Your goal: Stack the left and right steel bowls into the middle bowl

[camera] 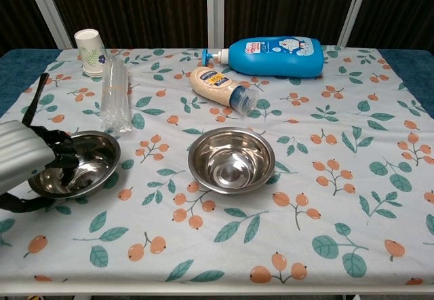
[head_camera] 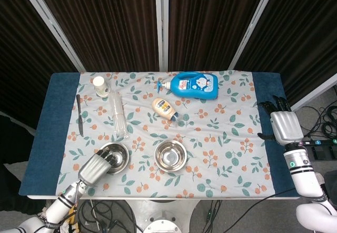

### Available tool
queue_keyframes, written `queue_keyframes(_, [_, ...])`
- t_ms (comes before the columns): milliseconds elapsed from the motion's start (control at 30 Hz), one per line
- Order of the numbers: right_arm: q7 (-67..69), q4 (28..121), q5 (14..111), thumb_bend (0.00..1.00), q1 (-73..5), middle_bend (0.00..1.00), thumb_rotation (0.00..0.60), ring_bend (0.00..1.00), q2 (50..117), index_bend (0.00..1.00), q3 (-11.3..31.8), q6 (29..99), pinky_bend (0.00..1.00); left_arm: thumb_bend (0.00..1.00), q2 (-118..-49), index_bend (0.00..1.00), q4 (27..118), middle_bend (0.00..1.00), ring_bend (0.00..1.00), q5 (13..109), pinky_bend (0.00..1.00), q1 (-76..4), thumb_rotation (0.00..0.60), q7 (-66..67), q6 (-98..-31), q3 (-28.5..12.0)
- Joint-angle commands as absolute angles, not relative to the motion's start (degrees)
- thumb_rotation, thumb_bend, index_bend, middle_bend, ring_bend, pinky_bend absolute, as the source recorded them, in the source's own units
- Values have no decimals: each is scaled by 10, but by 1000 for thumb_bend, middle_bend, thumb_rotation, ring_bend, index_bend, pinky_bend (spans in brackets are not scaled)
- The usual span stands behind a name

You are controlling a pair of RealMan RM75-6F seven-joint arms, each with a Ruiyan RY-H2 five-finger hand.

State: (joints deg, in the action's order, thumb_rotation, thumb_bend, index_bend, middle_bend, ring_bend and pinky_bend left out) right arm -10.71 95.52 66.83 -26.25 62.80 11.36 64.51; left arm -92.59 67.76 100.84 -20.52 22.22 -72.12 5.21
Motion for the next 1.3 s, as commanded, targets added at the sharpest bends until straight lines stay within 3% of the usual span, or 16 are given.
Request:
queue_keyframes(33, [-107,954,666,0,-263,204,600,0,628,200,113,642,0,285,-931,635,669,595,361,1012,477,-207,600,224,-726,52])
queue_keyframes(433, [-107,951,659,0,-262,203,600,0,628,180,109,638,0,306,-966,717,598,660,418,1030,509,-211,600,202,-761,56])
queue_keyframes(833, [-104,948,655,0,-261,202,600,0,627,165,108,634,0,311,-984,735,567,700,442,1037,512,-207,600,180,-808,52])
queue_keyframes(1067, [-105,949,649,0,-260,202,600,0,627,164,112,640,0,311,-955,735,639,700,441,1052,512,-239,600,200,-811,36])
queue_keyframes(1300, [-103,951,637,5,-249,207,600,0,630,164,121,667,0,313,-951,742,732,702,465,1067,508,-322,600,256,-732,-8])
